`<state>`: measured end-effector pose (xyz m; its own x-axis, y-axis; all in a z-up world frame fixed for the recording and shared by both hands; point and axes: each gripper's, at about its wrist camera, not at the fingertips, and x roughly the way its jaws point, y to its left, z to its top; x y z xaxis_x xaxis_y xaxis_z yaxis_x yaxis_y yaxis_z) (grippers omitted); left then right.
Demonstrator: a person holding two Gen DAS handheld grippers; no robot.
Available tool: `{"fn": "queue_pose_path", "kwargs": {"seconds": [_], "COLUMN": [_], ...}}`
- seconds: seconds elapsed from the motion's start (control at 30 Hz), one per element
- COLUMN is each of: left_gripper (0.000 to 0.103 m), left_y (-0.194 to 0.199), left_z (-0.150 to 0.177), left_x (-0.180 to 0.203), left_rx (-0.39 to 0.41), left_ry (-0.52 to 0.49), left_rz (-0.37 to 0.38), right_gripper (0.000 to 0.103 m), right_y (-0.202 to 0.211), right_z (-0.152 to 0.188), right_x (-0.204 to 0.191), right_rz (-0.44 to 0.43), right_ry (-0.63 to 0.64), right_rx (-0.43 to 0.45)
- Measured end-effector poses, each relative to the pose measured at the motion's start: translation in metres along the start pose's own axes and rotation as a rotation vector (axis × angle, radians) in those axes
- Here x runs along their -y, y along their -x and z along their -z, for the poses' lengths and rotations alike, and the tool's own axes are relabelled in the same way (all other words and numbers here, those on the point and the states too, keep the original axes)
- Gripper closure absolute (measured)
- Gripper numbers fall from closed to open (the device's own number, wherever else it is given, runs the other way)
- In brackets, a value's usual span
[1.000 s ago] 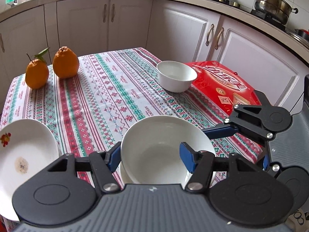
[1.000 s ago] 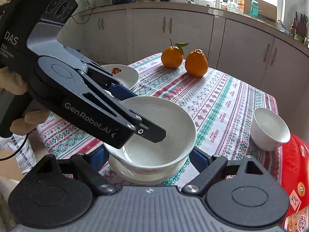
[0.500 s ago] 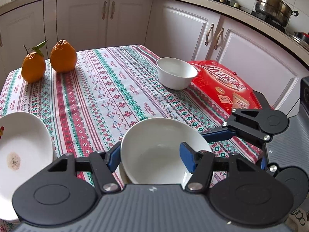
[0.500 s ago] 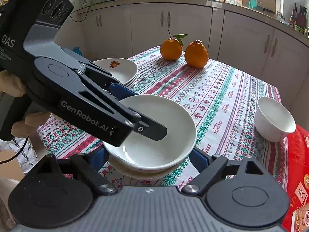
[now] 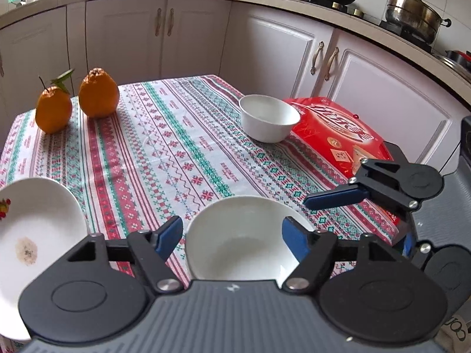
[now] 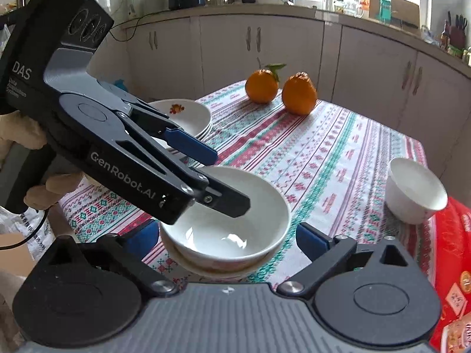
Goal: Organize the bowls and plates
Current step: 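Open both tools and lift them off the nested bowls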
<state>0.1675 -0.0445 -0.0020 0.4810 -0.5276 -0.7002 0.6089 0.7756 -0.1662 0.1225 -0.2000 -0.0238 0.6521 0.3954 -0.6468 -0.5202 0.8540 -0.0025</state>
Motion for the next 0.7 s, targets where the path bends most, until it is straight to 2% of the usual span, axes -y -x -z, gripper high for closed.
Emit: {"fn": "queue_pose_path", "kwargs": {"seconds": [0.2, 0.4, 0.7], "left_gripper": [0.026, 0.026, 0.026], "left_y": [0.001, -0.014, -0.078], "left_z": [-0.017, -0.050, -0.107], "left_x": [0.009, 0.019, 0.030], "left_rx": [-0.002, -0.005, -0.058], "left_ry": [-0.069, -0.137, -0.220], "left_rz": [0.005, 0.024, 0.067], "right_gripper": [0.001, 0.001, 0.001], "right_y": [0.017, 0.035, 0.025], "right_z": [0.003, 0.006, 0.010], "right_x": [0.014, 0.047, 0.111], "right_rz": [0.041, 0.135, 0.258], "right_ry": [-0.019, -0.062, -0.116], "right_rx": [0.030, 0.058, 0.048]}}
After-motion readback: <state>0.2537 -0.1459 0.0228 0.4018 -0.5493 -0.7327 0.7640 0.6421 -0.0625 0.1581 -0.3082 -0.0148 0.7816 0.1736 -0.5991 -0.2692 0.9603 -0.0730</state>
